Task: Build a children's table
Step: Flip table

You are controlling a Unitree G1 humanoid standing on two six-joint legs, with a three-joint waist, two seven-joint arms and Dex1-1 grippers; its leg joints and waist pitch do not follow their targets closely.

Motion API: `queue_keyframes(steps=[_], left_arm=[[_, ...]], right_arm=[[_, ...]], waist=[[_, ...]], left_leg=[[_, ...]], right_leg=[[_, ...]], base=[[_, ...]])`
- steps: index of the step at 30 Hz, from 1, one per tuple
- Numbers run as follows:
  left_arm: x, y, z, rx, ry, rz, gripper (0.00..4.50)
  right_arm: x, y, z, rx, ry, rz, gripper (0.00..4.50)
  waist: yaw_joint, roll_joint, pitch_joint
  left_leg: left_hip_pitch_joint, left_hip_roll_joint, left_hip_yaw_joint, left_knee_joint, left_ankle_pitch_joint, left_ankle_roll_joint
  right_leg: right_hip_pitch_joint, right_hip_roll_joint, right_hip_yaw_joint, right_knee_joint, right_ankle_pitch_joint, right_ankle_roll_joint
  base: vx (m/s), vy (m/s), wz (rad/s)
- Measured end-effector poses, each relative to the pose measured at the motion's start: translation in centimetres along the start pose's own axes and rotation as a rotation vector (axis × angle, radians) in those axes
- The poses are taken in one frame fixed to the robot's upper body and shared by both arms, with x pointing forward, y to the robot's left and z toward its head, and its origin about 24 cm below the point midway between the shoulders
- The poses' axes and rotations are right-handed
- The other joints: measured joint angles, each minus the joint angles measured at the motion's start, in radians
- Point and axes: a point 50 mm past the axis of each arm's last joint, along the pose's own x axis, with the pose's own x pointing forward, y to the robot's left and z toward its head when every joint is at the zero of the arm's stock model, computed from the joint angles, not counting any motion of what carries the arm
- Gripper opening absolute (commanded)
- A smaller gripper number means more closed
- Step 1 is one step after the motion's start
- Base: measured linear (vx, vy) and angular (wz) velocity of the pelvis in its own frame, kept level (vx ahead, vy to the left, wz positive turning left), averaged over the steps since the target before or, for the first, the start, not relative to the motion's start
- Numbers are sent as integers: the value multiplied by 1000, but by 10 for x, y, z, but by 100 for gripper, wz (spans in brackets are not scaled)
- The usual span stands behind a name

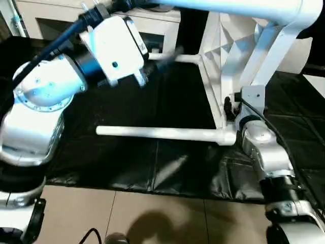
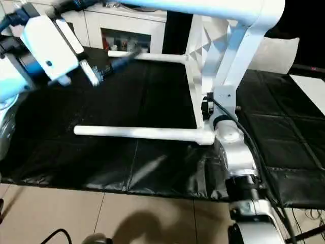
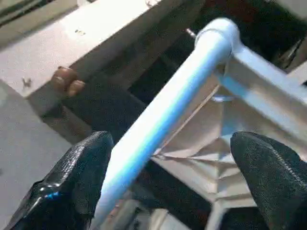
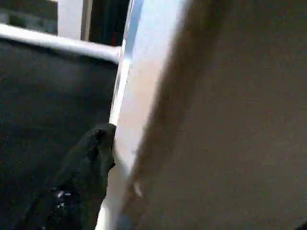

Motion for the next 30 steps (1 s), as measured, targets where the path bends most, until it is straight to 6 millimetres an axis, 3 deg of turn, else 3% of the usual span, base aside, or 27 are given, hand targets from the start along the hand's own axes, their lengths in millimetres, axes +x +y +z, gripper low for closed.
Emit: queue_keyframes(steps=[4, 7, 16, 22, 25, 28, 30], left_arm=[[1, 1, -8, 75, 41, 28, 450], [4, 9, -15, 122, 81, 80, 450], [12, 29, -21, 264, 132, 194, 450], [16, 33, -36, 278, 184, 194, 450], [18, 30, -41, 258, 199, 186, 413], [22, 30, -47, 231, 215, 184, 410], [26, 33, -48, 234, 216, 185, 374]], right_arm=[[3, 2, -2, 38, -28, 32, 332], [5, 6, -2, 44, -45, 64, 292], [5, 15, 2, 53, -86, 132, 215], [5, 21, 3, 46, -97, 151, 205], [5, 21, 3, 40, -101, 154, 204], [5, 22, 5, 11, -109, 158, 204], [4, 22, 7, -7, -116, 161, 204]], waist=[[-2, 0, 0], [-5, 0, 0], [-25, 0, 0], [-25, 1, 1], [-25, 2, 2], [-25, 5, 3], [-25, 9, 6]], left_leg=[[0, 0, 0, 0, 0, 0], [0, 0, 0, 1, 0, 0], [-3, 1, 0, 1, 0, 0], [-4, 1, 0, 1, 0, 0], [-4, 1, 0, 1, 0, 0], [-5, 1, 0, 1, 0, 0], [-6, 1, 0, 1, 0, 0]], right_leg=[[-1, 0, 0, 1, 0, 0], [-2, 0, 0, 2, -1, -2], [-5, 1, 0, 3, 0, -7], [-5, 1, 0, 3, 0, -7], [-5, 1, -1, 3, 1, -8], [-6, 1, -1, 3, 1, -9], [-7, 1, -1, 3, 2, -10]], base=[[0, 0, 0], [0, 0, 0], [0, 0, 0], [0, 0, 0], [0, 0, 0], [0, 0, 0], [0, 0, 0]])
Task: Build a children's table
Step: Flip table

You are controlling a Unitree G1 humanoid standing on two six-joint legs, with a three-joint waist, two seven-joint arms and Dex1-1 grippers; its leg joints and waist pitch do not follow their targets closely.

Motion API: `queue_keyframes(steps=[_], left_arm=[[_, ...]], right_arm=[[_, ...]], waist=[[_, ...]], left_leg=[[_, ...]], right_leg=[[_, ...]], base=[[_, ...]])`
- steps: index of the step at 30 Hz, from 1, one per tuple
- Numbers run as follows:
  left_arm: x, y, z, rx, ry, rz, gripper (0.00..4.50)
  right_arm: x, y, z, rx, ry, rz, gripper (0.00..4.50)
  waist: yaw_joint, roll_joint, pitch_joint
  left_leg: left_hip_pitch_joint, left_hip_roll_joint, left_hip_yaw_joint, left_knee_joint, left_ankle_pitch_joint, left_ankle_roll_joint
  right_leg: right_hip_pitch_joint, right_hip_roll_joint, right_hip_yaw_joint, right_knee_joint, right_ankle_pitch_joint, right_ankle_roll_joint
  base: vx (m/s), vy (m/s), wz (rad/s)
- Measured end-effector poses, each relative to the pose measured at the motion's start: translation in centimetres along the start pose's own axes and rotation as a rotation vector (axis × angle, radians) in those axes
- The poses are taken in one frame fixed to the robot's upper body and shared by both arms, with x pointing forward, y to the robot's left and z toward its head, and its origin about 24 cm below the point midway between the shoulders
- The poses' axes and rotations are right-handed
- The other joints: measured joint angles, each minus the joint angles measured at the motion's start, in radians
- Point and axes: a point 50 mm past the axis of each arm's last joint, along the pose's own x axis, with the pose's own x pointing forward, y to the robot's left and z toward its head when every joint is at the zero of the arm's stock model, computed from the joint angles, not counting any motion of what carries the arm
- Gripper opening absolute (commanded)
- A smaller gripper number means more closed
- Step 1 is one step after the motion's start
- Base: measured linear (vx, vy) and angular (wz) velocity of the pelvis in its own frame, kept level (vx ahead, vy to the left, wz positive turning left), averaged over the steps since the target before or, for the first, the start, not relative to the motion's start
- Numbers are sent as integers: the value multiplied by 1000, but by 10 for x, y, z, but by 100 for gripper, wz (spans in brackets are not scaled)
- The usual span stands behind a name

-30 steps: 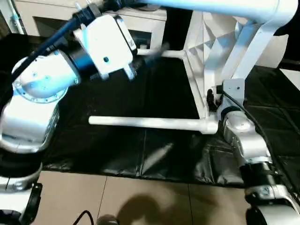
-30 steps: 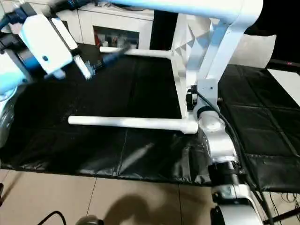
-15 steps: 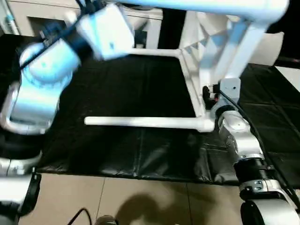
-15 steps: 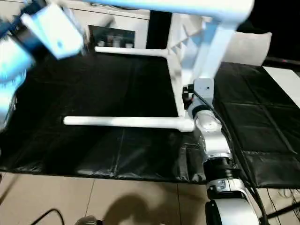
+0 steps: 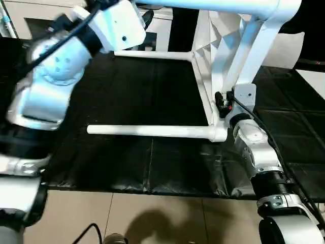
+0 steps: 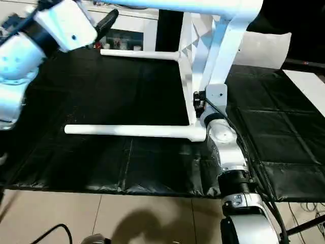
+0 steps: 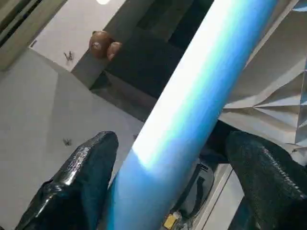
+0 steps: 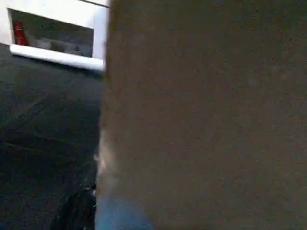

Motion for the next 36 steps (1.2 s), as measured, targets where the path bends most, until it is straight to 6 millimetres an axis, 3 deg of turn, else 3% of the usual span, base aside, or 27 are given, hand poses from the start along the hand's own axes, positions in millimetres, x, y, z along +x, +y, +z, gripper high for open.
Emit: queue_keyframes(steps=[2, 5, 8, 10, 11, 14, 16, 22, 23, 26, 29, 36], left_arm=[[3, 2, -1, -1, 1, 8, 372], [6, 3, -3, -9, 9, 10, 333], [9, 7, -2, -18, 10, 13, 329], [11, 7, -2, -69, 16, 23, 318], [12, 8, -3, -102, 18, 26, 290], [12, 11, -3, -207, 18, 42, 286], [11, 16, -5, -273, 22, 69, 277], [9, 16, -6, -596, 16, 119, 267], [7, 14, -9, -663, 28, 129, 264], [1, 8, -12, -775, 50, 151, 263], [-4, 8, -17, -819, 82, 167, 263], [-10, 0, -26, -917, 156, 204, 263]], right_arm=[[0, -2, 4, -25, -8, 5, 204], [0, -6, 8, -46, -12, 3, 204], [-1, -11, 11, -70, -13, 0, 204], [-2, -21, 18, -118, -22, 1, 204], [-3, -28, 24, -151, -34, -2, 204], [-3, -51, 50, -259, -73, 3, 205], [-3, -63, 70, -326, -114, 2, 206], [-16, -113, 149, -576, -215, 18, 206], [-19, -117, 160, -584, -241, 39, 241], [-28, -127, 180, -614, -288, 120, 274], [-27, -126, 188, -647, -335, 173, 301], [-20, -110, 212, -564, -531, 203, 363]], waist=[[1, 7, 4], [4, 15, 6], [8, 19, 7], [17, 29, 8], [25, 35, 9], [41, 52, 8], [47, 56, 6], [76, 56, 7], [77, 54, 7], [81, 53, 8], [78, 44, 10], [61, 38, 14]], left_leg=[[-1, -1, 0, 0, 0, 0], [-3, -1, 0, 0, 0, 0], [-5, 0, 0, 0, 0, 0], [-5, -2, 1, 0, -1, 2], [-5, -2, 1, 0, -1, 3], [-6, -3, 2, 0, -1, 5], [-5, -3, 2, 0, 0, 5], [-5, -3, 2, 3, 0, 13], [-6, -2, 2, 5, -1, 14], [-7, -3, 2, 9, -3, 16], [-6, 0, 2, 12, -2, 16], [-10, -1, 1, 17, -1, 18]], right_leg=[[-1, -1, 0, 0, 1, -1], [-2, -1, 0, 0, 0, -1], [-4, 0, 0, 0, 0, -1], [-4, -2, 1, 0, 0, -1], [-4, -2, 1, 0, 0, -1], [-4, -3, 1, 1, -1, 1], [-4, -3, 1, 1, -2, 0], [-2, -3, 1, 1, -2, 1], [-2, -3, 0, 1, -2, 1], [-1, -4, 1, 2, -1, 1], [-1, -3, -1, 2, -1, 3], [-2, -3, -1, 2, 3, 5]], base=[[0, 0, 0], [0, 0, 0], [0, 0, 0], [0, 0, 0], [0, 0, 0], [0, 0, 0], [0, 0, 0], [0, 0, 0], [0, 0, 0], [0, 0, 0], [0, 0, 0], [0, 0, 0]])
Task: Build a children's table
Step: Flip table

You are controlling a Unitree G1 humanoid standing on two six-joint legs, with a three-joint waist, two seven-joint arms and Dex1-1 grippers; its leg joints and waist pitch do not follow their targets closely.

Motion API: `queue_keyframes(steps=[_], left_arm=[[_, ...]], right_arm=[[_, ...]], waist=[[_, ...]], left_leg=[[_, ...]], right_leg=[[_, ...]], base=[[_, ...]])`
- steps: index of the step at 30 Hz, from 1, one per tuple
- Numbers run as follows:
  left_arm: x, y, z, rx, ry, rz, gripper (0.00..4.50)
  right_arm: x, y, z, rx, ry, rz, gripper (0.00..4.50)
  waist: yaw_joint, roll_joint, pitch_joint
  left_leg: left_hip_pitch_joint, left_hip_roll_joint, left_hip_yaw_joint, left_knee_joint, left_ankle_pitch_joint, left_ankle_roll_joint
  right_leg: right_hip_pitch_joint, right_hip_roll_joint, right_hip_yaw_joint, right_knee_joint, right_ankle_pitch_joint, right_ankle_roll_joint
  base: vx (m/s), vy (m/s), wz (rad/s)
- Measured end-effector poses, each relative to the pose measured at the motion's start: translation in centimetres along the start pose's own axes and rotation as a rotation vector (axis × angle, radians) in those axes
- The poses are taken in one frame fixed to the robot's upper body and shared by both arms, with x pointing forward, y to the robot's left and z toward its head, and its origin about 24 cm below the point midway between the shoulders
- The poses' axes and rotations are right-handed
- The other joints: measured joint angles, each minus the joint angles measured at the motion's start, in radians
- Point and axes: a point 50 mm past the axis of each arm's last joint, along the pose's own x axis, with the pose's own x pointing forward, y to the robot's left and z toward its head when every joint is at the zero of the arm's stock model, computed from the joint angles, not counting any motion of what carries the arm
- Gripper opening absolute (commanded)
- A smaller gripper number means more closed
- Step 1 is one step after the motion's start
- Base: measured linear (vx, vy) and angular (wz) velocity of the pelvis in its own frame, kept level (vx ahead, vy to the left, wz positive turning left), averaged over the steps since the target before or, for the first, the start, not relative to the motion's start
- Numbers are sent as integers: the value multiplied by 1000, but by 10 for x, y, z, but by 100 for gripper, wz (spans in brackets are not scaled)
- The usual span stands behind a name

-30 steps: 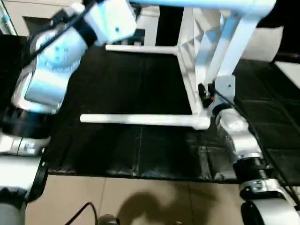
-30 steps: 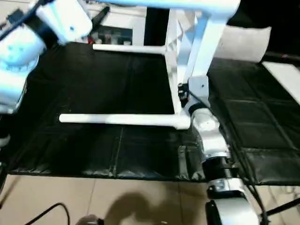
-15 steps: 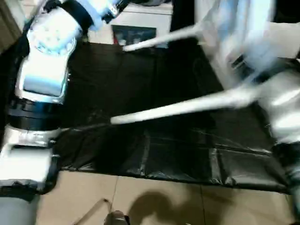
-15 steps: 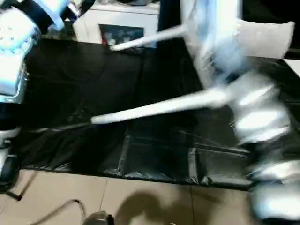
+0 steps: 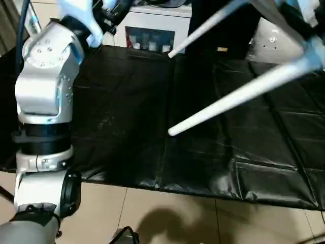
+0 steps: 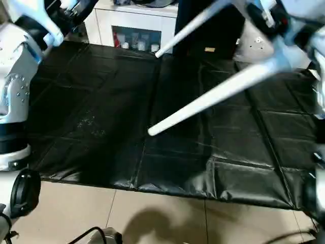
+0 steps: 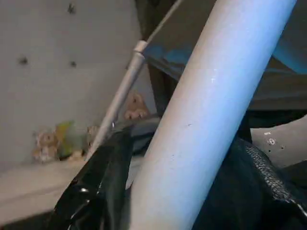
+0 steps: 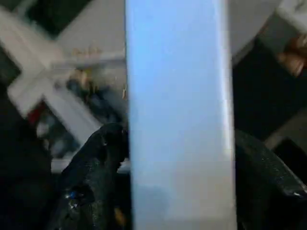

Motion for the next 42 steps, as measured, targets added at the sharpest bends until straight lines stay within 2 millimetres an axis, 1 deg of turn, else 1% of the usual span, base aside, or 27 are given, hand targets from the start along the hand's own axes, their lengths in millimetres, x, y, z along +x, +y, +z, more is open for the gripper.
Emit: queue_keyframes(steps=[1, 2, 3, 4, 5, 7, 8, 9, 10, 11, 14, 15, 16, 18, 20, 21, 22, 26, 28, 30, 33, 35, 39, 42], left_arm=[[0, 0, -2, -15, 11, 5, 262], [-1, -1, -4, -29, 23, 11, 262], [-1, -3, -6, -45, 31, 9, 258], [-1, -4, -8, -55, 34, 5, 258], [-3, -4, -8, -59, 28, 2, 255], [-6, 0, -7, -48, 20, 6, 250], [-7, 1, -7, -40, 16, 3, 247], [-8, 1, -8, -35, 14, -3, 247], [-9, 2, -9, -31, 14, -10, 240], [-11, 2, -12, -25, 17, -18, 237], [-15, 3, -15, -12, 17, -34, 229], [-16, 4, -15, -2, 19, -37, 227], [-20, 5, -16, 11, 21, -40, 227], [-29, 9, -17, 81, 22, -65, 219], [-34, 11, -18, 97, 28, -66, 209], [-36, 12, -20, 96, 32, -64, 202], [-37, 12, -22, 94, 38, -68, 202], [-43, 12, -29, 101, 51, -91, 187], [-46, 13, -31, 130, 61, -109, 180], [-47, 13, -32, 144, 65, -123, 177], [-49, 12, -34, 144, 70, -125, 170], [-49, 12, -35, 144, 72, -124, 168], [-49, 12, -34, 148, 65, -128, 166], [-49, 12, -34, 153, 62, -131, 166]], right_arm=[[3, -1, 8, 46, -77, -16, 365], [4, -4, 20, 95, -189, -44, 365], [5, -8, 30, 116, -267, -65, 387], [4, -12, 40, 122, -332, -79, 387], [0, -15, 50, 134, -404, -79, 400], [-5, -11, 59, 184, -488, -38, 413], [-7, -4, 60, 225, -510, 0, 422], [-8, 3, 56, 256, -503, 26, 422], [-9, 13, 49, 300, -479, 48, 442], [-9, 27, 37, 363, -434, 72, 447], [-14, 54, 6, 473, -322, 86, 450], [-17, 61, 1, 497, -305, 73, 450], [-21, 69, -6, 525, -290, 59, 450], [-40, 97, -28, 610, -233, 20, 450], [-59, 122, -54, 696, -125, 8, 450], [-63, 128, -60, 715, -102, 2, 450], [-65, 130, -62, 723, -91, -6, 450], [-73, 122, -63, 718, -108, -102, 450], [-77, 120, -71, 745, -85, -190, 450], [-83, 120, -84, 759, -34, -263, 450], [-87, 121, -94, 780, 3, -293, 450], [-86, 123, -98, 793, 15, -291, 450], [-77, 123, -101, 822, 34, -263, 450], [-63, 128, -106, 852, 79, -175, 450]], waist=[[-3, -2, 1], [-4, -2, 2], [-4, -2, 1], [-4, -3, 2], [-3, -6, 3], [-3, -8, 2], [-3, -9, 2], [-3, -9, 2], [-4, -10, 2], [-6, -11, 2], [-5, -12, 3], [-5, -12, 3], [-6, -12, 3], [-8, -16, 1], [-9, -14, 2], [-9, -14, 2], [-11, -14, 2], [-15, -19, 1], [-17, -22, 0], [-17, -24, 0], [-19, -24, 0], [-22, -25, 0], [-26, -25, 0], [-30, -24, 0]], left_leg=[[-2, 0, 0, 0, 0, 0], [-5, 0, 0, 1, 0, 1], [-9, 0, 0, 2, 0, 2], [-13, 0, -1, 2, 1, 4], [-15, 1, -1, 2, 1, 6], [-15, 1, -1, 2, 2, 13], [-15, 1, -1, 3, 1, 14], [-15, 1, -1, 4, 1, 13], [-14, 1, -1, 4, 1, 13], [-13, 1, -1, 4, 0, 11], [-15, 1, -1, 5, 2, 10], [-14, 1, -1, 4, 3, 10], [-12, 1, -1, 4, 3, 10], [-11, 1, -1, 1, 3, 10], [-13, 0, -1, 1, 3, 9], [-13, 0, 0, 1, 3, 9], [-13, 0, 0, 1, 3, 9], [-11, 1, 0, 1, 3, 9], [-10, 1, -1, 1, 4, 8], [-10, 0, -1, 1, 4, 7], [-10, 0, 0, 1, 4, 7], [-10, 0, -1, 1, 5, 6], [-10, 0, -1, 1, 5, 5], [-10, 0, -2, 1, 6, 5]], right_leg=[[-1, 0, 0, 0, 1, 0], [-4, 0, 0, 0, 1, -1], [-7, 0, 0, 0, 4, -6], [-10, 0, -1, 0, 5, -6], [-12, 1, -1, 0, 5, -6], [-11, 1, -1, -1, 4, -6], [-11, 1, -1, -1, 4, -6], [-10, 1, -1, -1, 4, -6], [-10, 1, -1, -1, 4, -6], [-9, 1, -1, -1, 5, -6], [-11, 0, -1, -1, 9, -6], [-10, 0, -1, -2, 9, -6], [-9, 0, -1, -2, 9, -5], [-8, 1, -1, -3, 7, -2], [-10, 0, 0, -2, 7, -2], [-11, 0, 0, -2, 8, -3], [-11, 0, 0, -2, 9, -3], [-9, 0, 0, -2, 6, 2], [-9, 1, 0, -2, 6, 2], [-8, 0, 0, -2, 6, 2], [-8, 0, 1, -2, 7, 2], [-8, 0, 0, -2, 7, 2], [-8, 0, 0, -2, 8, 2], [-8, 0, 0, -2, 9, 0]], base=[[0, 0, 0], [0, 0, 0], [0, 0, 0], [0, 0, 0], [0, 0, 0], [0, 0, 0], [0, 0, 0], [0, 0, 0], [0, 0, 0], [0, 0, 0], [0, 0, 0], [0, 0, 0], [0, 0, 0], [0, 0, 0], [0, 0, 0], [0, 0, 0], [0, 0, 0], [0, 0, 0], [0, 0, 0], [0, 0, 0], [0, 0, 0], [0, 0, 0], [0, 0, 0], [0, 0, 0]])
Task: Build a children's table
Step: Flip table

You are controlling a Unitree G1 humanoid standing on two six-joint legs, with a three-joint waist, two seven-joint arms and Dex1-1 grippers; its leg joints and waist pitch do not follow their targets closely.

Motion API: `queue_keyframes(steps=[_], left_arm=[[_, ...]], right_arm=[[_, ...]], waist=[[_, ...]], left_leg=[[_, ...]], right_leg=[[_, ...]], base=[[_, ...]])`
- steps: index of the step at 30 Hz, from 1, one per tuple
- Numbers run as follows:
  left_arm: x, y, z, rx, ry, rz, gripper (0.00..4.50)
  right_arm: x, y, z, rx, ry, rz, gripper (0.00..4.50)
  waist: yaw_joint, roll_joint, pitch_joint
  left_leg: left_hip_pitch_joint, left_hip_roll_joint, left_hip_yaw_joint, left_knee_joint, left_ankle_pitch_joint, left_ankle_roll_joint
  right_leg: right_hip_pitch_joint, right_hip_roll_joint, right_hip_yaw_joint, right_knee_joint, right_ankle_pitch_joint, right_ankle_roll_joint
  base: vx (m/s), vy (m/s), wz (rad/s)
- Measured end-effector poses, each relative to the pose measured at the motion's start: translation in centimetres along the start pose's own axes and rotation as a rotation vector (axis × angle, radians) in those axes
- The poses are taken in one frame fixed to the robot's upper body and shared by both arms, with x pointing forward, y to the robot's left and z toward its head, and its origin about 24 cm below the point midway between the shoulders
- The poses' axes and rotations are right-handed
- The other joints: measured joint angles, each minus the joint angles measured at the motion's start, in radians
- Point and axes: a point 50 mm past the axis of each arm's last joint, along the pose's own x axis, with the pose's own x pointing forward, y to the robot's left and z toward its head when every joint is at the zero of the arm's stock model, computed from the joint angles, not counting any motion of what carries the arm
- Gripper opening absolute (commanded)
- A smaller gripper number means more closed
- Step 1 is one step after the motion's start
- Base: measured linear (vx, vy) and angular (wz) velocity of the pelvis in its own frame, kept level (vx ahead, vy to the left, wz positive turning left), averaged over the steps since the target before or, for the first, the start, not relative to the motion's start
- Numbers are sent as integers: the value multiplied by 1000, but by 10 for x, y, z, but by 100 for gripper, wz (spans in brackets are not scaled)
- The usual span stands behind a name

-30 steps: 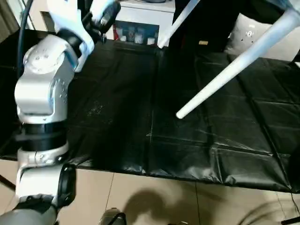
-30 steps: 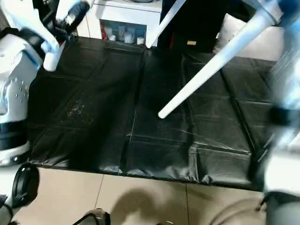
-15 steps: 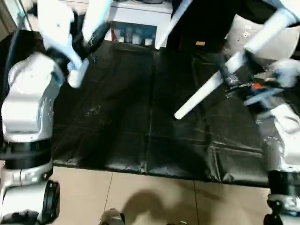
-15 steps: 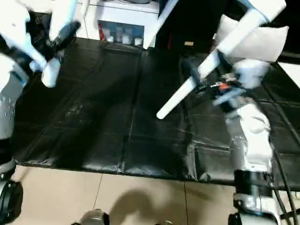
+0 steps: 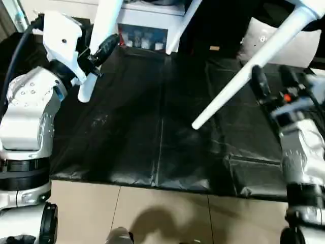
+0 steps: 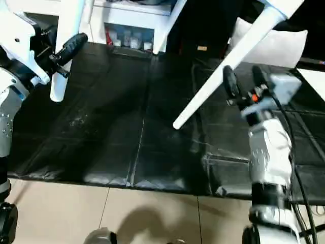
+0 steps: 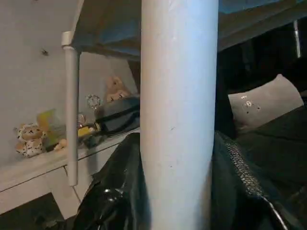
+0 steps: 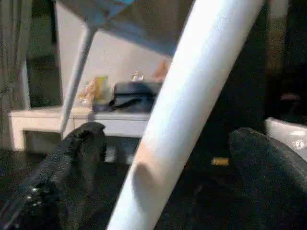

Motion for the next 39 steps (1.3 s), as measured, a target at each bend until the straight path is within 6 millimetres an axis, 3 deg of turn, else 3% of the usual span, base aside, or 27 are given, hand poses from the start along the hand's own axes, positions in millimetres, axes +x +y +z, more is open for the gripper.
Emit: queue_keyframes(steps=[4, 10, 14, 15, 24, 28, 31, 34, 36, 39], left_arm=[[0, -3, 0, 6, -22, -36, 166], [-3, -6, -7, -19, -30, -55, 164], [-11, -6, -18, -56, -26, -45, 164], [-18, -7, -26, -78, -21, -41, 163], [-49, -17, -94, -233, 188, 17, 163], [-56, -15, -96, -218, 175, 35, 163], [-59, -14, -97, -210, 174, 39, 163], [-63, -15, -100, -209, 183, 43, 163], [-68, -15, -102, -210, 186, 42, 219], [-78, -14, -104, -191, 207, 27, 239]], right_arm=[[27, -4, -11, 50, 109, -22, 450], [29, 3, -18, 65, 159, 63, 450], [17, 7, -15, 104, 152, 170, 450], [7, 7, -11, 111, 144, 227, 450], [-16, 26, 4, 148, 105, 339, 450], [-27, 37, 5, 154, 101, 346, 450], [-28, 40, 4, 161, 103, 340, 450], [-27, 43, 0, 162, 111, 312, 450], [-29, 43, -4, 132, 116, 274, 450], [-35, 45, -12, 118, 132, 241, 450]], waist=[[2, 1, 0], [7, 0, 0], [15, 0, 0], [20, -1, 0], [29, 0, 0], [35, 0, 0], [29, 0, 0], [24, 0, -4], [22, -2, -11], [15, -2, -13]], left_leg=[[0, 0, -1, 0, 1, -1], [-1, 0, -1, 0, 0, 0], [-1, 0, -1, -1, 0, 0], [-1, 0, -1, -2, 0, 0], [0, 1, -2, -2, 1, -1], [1, 0, -2, -4, 0, 0], [4, 0, -2, -5, 0, 0], [15, 0, -1, -11, 0, -1], [19, 0, -1, -15, 0, -1], [19, -1, 0, -16, 0, -1]], right_leg=[[1, 0, -1, 0, 3, -6], [1, 0, -1, -1, 2, -4], [1, 0, -1, -1, 1, -4], [2, 0, -1, -2, 1, -3], [2, 0, -2, -3, -1, 1], [4, 0, -2, -6, -1, 1], [6, 0, -2, -7, -1, 1], [16, 1, -2, -13, -1, 3], [19, 1, -2, -16, -2, 4], [19, 1, -2, -17, -2, 4]], base=[[0, 0, 0], [0, 0, 0], [0, 0, 0], [0, 0, 0], [0, 0, 0], [0, 0, 0], [0, 0, 0], [0, 0, 0], [0, 0, 0], [0, 0, 0]])
